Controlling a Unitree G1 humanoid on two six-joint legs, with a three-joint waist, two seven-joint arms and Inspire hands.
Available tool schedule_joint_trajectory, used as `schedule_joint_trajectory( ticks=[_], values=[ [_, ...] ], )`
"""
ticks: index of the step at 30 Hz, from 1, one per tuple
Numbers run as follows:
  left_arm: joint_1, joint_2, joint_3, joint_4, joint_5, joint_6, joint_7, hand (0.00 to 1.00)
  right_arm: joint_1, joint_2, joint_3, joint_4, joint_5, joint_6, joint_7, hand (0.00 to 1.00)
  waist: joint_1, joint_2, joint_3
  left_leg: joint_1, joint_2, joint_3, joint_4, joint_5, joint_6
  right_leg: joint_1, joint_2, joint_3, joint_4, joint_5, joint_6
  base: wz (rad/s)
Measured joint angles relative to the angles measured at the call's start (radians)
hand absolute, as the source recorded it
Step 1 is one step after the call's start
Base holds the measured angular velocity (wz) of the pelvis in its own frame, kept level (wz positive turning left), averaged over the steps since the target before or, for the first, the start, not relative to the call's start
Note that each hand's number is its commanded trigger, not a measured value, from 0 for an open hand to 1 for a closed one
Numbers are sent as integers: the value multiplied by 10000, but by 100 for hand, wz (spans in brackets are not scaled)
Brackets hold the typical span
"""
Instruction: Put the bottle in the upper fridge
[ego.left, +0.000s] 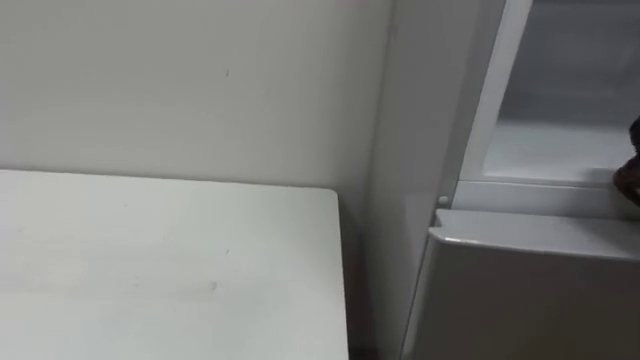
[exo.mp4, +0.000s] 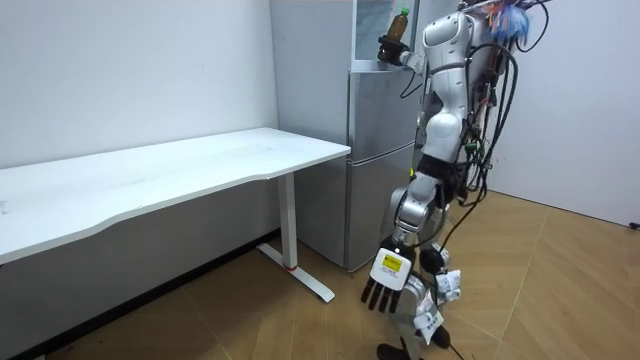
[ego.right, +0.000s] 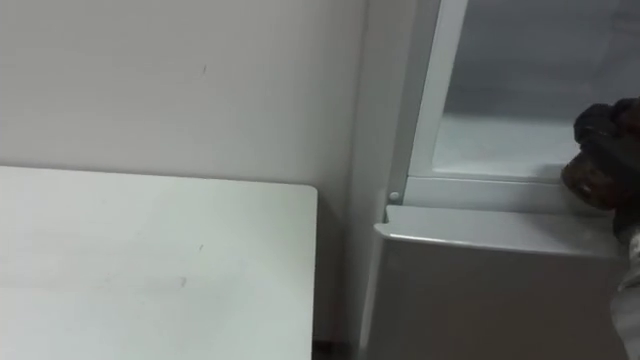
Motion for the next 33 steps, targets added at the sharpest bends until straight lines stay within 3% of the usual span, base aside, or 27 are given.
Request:
schedule_joint_trajectory(
  ticks=[5,10,12,20,26,33],
  values=[
    [178,0,-14,-253,-15,220,-141,0,-320,-195,15,552,18,188,5,100,9,-43,-15,-73,-10,-11,63,-1,2,-66,1,8,8,-10,-18,0],
    [197,8,-18,-276,-12,248,-337,0,-1258,-247,68,1644,9,312,52,100,19,-113,-20,-104,-16,-23,100,5,2,-133,12,18,121,-14,-25,0],
    [196,8,-18,-277,-11,374,-352,0,-1483,-459,252,2068,126,356,210,100,111,-153,-15,-95,-2,-35,140,5,2,-119,-5,19,129,-14,-25,0],
    [283,104,17,-278,7,672,-466,0,-1509,-790,701,2231,-76,637,822,100,404,-312,32,-138,-5,-66,155,4,2,-150,-7,3,55,-31,-52,1],
    [349,247,443,-288,185,833,-528,0,-1530,-1106,815,2501,-119,864,1379,100,600,-405,-59,-199,-3,-143,108,5,-3,-118,22,-135,-12,-12,-64,5],
    [597,306,405,-320,-233,897,-465,0,-2334,-1436,1683,3845,-499,897,1839,100,556,-447,-63,-141,-3,-283,126,6,-4,74,19,-310,-11,-11,-63,5]
  ],
)
